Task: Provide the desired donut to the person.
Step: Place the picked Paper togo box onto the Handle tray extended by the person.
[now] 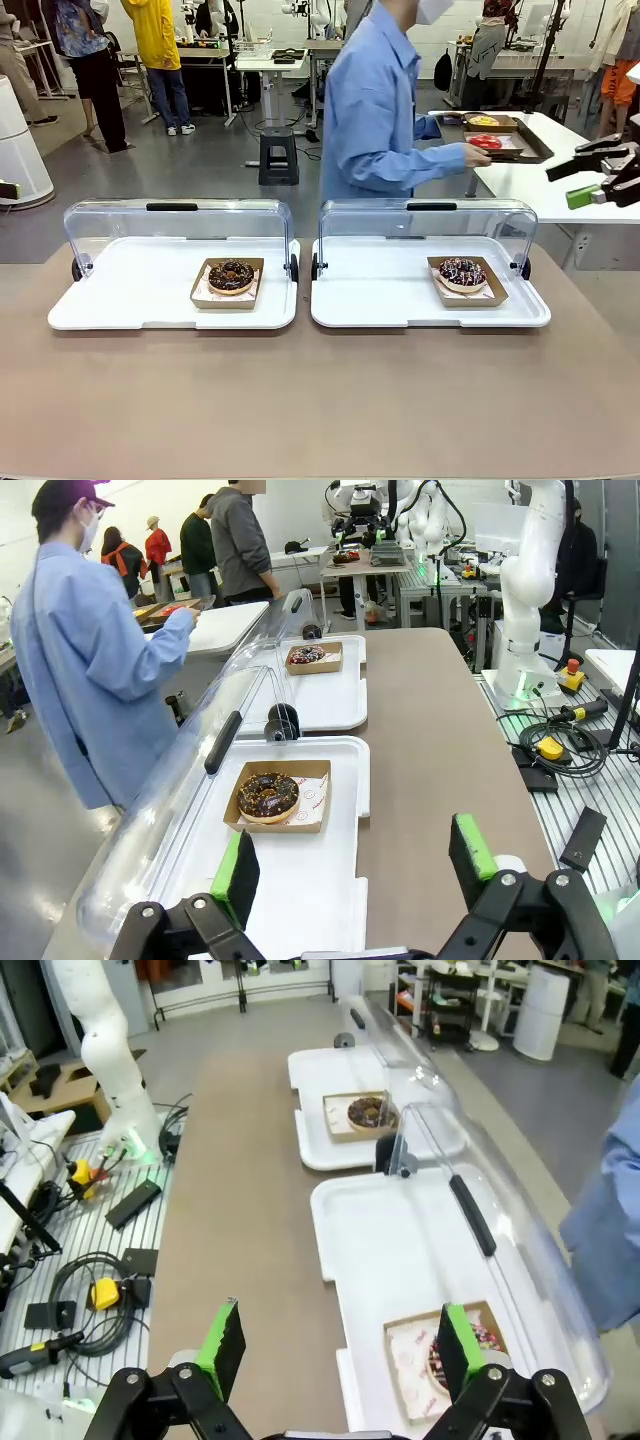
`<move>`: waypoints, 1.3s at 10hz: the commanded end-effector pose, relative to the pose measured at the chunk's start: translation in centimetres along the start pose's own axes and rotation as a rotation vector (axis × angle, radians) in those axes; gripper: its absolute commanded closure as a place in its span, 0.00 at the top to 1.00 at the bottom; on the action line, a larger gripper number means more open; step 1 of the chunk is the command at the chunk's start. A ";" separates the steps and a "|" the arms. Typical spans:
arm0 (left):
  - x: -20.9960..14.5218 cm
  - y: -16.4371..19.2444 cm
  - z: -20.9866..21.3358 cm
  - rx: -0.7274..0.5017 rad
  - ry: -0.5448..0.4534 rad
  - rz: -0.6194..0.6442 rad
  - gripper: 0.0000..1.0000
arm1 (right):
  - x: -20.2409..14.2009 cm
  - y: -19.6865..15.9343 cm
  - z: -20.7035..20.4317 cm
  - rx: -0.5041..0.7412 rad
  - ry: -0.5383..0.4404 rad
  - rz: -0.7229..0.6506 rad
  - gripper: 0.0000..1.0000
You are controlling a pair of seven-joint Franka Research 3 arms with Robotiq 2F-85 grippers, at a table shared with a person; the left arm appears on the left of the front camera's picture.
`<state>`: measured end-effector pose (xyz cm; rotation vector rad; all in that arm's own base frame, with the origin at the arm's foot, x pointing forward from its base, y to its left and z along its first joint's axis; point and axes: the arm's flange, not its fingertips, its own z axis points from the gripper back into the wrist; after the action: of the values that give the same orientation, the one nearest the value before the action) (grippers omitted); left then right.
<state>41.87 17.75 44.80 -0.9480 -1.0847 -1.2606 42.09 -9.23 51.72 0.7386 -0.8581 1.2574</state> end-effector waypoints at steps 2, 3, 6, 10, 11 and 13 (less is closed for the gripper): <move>0.2 -0.1 0.1 0.000 -0.006 -0.006 1.00 | -1.2 0.1 0.0 -0.001 0.031 0.030 1.00; 0.2 -0.1 0.1 0.000 -0.006 -0.006 1.00 | -1.5 0.1 0.2 -0.003 0.032 0.027 1.00; 0.2 -0.1 0.1 0.000 -0.006 -0.006 1.00 | -1.5 0.1 0.2 -0.008 0.030 0.019 1.00; 0.2 -0.1 0.1 0.000 -0.006 -0.006 1.00 | -1.1 0.0 0.5 -0.004 0.019 0.004 1.00; 0.2 -0.1 0.1 0.000 -0.006 -0.006 1.00 | -1.1 0.0 0.5 -0.004 0.019 0.004 1.00; 0.2 -0.1 0.1 0.000 -0.006 -0.006 1.00 | -1.1 0.0 0.5 -0.004 0.019 0.004 1.00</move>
<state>41.87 17.74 44.80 -0.9481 -1.0847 -1.2607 42.03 -10.12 51.11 0.7116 -0.8480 1.2646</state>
